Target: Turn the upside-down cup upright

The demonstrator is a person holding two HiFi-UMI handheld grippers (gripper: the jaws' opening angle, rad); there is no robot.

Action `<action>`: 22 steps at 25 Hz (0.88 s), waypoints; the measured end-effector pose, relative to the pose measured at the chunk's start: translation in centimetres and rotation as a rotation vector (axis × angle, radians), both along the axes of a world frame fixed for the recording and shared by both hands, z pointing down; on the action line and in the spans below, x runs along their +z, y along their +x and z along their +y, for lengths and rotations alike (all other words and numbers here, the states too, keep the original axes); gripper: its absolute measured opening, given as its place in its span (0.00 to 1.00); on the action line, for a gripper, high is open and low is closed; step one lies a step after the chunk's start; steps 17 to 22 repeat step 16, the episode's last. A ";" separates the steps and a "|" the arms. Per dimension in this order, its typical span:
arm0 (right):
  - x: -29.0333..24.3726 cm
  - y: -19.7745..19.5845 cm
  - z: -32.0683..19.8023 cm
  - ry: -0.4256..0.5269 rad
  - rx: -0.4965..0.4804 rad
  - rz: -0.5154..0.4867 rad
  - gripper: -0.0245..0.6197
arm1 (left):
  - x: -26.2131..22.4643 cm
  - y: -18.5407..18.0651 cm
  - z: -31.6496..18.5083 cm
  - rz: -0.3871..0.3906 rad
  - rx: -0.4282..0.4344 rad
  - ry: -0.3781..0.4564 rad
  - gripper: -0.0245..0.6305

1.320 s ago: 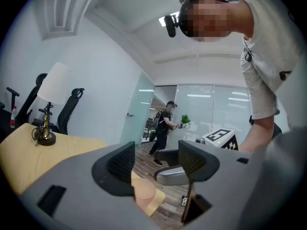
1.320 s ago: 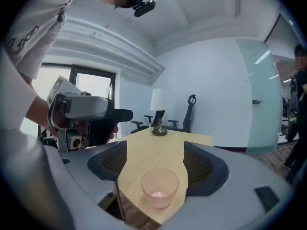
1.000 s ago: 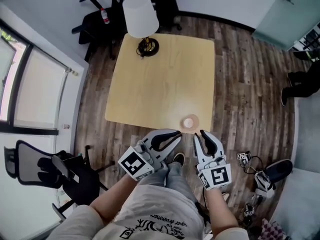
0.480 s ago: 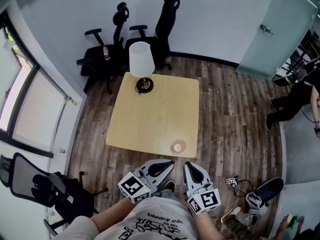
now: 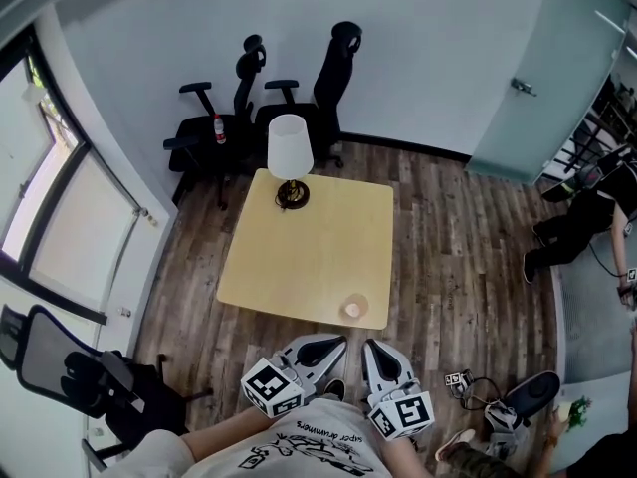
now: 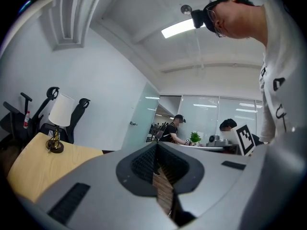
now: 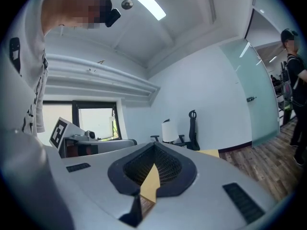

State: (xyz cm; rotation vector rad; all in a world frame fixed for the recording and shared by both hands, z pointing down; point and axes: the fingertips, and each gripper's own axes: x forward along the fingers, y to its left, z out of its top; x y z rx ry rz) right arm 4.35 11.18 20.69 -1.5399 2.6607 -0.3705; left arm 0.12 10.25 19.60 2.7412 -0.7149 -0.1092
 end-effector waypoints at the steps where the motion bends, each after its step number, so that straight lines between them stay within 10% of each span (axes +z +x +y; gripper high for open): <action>1: -0.1 0.1 0.2 0.000 0.005 -0.002 0.07 | -0.1 0.0 0.2 -0.002 -0.007 -0.001 0.05; 22: 0.3 -1.2 2.6 -0.006 0.006 0.006 0.07 | 0.5 0.0 1.9 -0.059 -0.049 0.030 0.05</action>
